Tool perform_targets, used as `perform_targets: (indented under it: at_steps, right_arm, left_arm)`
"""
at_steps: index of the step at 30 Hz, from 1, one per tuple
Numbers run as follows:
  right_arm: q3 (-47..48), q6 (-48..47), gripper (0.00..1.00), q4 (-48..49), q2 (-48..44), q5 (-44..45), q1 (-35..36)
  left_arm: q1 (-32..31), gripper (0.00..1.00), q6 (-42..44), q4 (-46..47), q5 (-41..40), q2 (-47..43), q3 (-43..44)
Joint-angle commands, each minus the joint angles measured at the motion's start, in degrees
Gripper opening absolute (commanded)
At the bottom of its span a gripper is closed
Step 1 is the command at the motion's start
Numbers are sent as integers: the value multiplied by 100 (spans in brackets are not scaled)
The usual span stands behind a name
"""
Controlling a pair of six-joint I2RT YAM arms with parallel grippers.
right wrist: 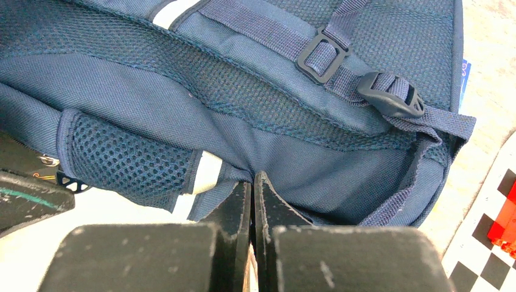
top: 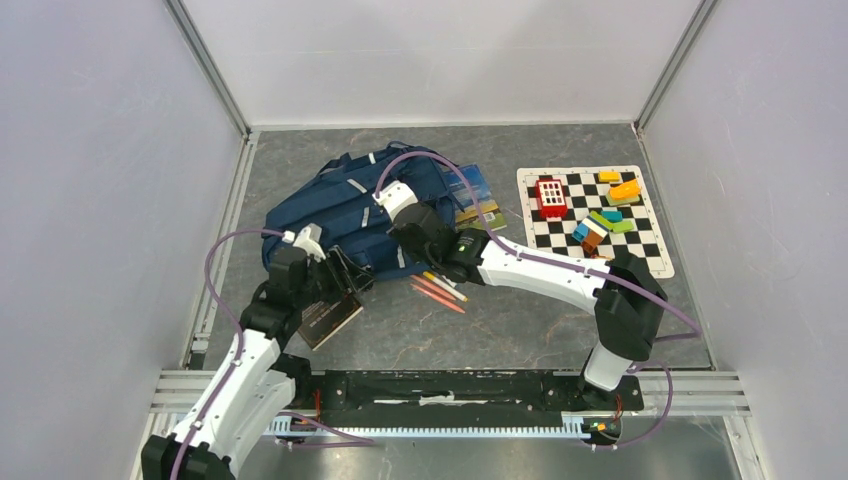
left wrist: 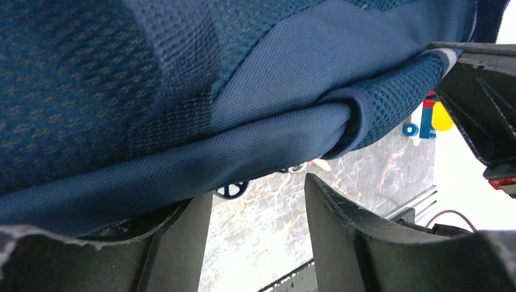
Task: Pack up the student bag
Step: Unzip the student bag at the center of the board.
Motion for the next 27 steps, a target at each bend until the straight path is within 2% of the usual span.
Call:
perform_targets:
  at_steps: [1,9,13,19,23,27]
  right_arm:
    - [374,249,0,485,-135,166,-62]
    - [366,280,0,499,-158,-56,-62]
    - [330,280,0,499,-176,-113,-62]
    - [321,242,0,523,-187,-233,-62]
    - [325,203,0,547,-184,-354,-61]
    - [303,168,0,538,-178,-374,-60]
  left_arm:
    - [-132,61,-231,1017,-343,56,-133]
    - [-172,52,-130,1701,-692,-151,-469]
    - [-175,51,-94,2275,-570,-262,-694]
    - [-175,48,-18,2449,-611,-57,-723]
    - [-175,42,19,2764,-594,110,-755]
    - [-175,25,29,2836,-615,110,-784]
